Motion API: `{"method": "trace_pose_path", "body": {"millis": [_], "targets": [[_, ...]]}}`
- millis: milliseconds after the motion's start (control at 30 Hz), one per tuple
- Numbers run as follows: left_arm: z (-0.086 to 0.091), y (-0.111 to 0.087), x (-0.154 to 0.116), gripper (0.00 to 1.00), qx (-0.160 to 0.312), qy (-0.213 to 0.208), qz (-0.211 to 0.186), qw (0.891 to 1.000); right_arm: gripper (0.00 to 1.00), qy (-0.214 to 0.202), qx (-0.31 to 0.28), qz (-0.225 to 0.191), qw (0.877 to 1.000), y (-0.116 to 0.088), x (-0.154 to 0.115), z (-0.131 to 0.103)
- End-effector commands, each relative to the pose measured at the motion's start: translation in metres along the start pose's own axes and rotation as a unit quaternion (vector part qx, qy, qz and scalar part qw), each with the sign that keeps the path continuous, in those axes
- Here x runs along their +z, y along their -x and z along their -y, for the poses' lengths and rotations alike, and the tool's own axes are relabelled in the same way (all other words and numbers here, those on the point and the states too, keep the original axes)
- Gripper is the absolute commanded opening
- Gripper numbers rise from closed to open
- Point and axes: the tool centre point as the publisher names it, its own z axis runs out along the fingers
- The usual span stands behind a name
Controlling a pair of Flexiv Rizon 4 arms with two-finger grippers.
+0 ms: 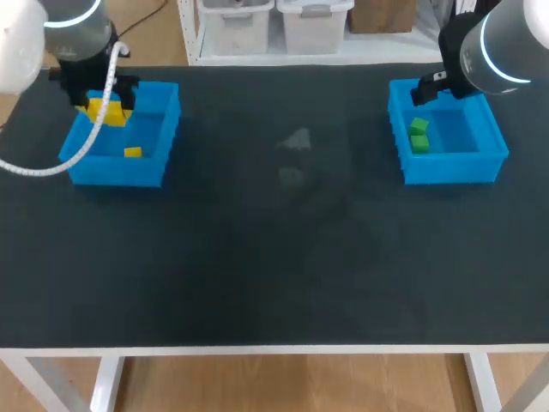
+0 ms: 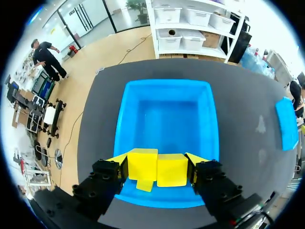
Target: Put the green cubes in the right bin and the yellow cubes in the left bin.
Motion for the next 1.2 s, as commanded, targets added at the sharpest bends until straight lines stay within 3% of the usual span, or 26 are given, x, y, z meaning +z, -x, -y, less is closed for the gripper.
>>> {"method": "trace_pose_path", "body": {"millis": [33,300,433,567,733,900,967,1200], "targets": [[0.0,-0.009,0.004,1.0,0.006,-0.011,0.032,0.999,1.0,-0.003,0.001,0.005,1.0,-0.003,-0.001,-0.001],[0.013,-0.012,-0.01,1.0,0.015,-0.036,0.052,0.998,1.0,-0.003,0.001,0.005,1.0,-0.003,-0.001,-0.001],[0.04,-0.018,-0.025,1.0,0.038,-0.072,0.062,0.995,1.0,-0.003,0.001,0.005,1.0,-0.003,-0.001,-0.001],[0.083,-0.031,-0.038,1.0,0.064,-0.11,0.068,0.99,1.0,-0.003,0.001,0.005,1.0,-0.003,-0.001,-0.001],[0.132,-0.047,-0.041,1.0,0.095,-0.141,0.062,0.983,1.0,-0.003,0.001,0.005,1.0,-0.003,-0.001,-0.001],[0.166,-0.053,-0.038,1.0,0.111,-0.154,0.07,0.979,1.0,-0.003,0.001,0.005,1.0,-0.003,-0.001,-0.001],[0.174,-0.053,-0.038,1.0,0.103,-0.169,0.062,0.978,1.0,-0.003,0.001,0.005,1.0,-0.003,-0.001,-0.001],[0.174,-0.053,-0.038,1.0,0.103,-0.169,0.062,0.978,1.0,-0.003,0.001,0.005,1.0,-0.003,-0.001,-0.001]]}}
